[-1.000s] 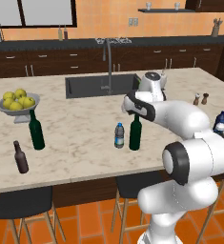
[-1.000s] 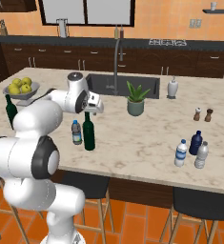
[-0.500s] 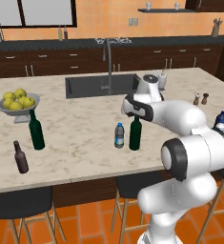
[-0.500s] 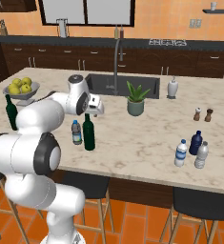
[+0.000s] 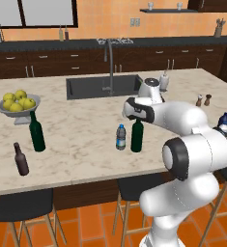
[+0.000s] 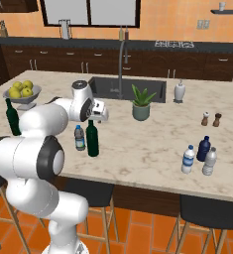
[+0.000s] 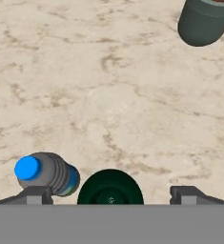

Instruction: Move the plastic bottles in the middle to the plastics group, and the glass bottles in the middle to the glass group.

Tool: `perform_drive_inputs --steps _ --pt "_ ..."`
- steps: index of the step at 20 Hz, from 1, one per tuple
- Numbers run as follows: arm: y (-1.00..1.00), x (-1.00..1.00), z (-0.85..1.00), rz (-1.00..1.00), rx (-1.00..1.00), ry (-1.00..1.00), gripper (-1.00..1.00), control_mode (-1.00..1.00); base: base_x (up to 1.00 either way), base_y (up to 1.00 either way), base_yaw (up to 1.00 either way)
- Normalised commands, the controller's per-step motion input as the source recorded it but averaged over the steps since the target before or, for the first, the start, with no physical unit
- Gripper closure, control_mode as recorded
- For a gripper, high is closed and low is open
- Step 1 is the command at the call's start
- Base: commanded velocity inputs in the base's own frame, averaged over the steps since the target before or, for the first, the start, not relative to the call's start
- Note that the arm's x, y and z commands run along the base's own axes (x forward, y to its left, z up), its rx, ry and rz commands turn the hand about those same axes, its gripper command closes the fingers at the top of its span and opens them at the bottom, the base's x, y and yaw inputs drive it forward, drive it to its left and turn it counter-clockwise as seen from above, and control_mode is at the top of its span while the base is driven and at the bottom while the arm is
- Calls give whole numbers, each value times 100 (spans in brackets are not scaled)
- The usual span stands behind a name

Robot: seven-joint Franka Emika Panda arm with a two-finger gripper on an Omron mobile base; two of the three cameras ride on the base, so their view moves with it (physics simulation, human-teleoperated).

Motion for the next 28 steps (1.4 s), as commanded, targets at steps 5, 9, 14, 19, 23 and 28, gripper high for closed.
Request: perform_drive_inputs --steps 5,9,14,19,23,28 --pt "-1 0 -3 3 0 -5 100 -100 0 0 0" --pt "-7 -3 -2 1 -1 -1 100 -100 0 0 0" --pt "-13 -56 11 0 0 0 100 -100 0 0 0" --pt "-9 -92 45 0 2 -2 100 -100 0 0 0" --pt "29 -100 19 0 11 -23 100 -100 0 0 0" --pt "75 -73 7 0 1 -18 100 -100 0 0 0"
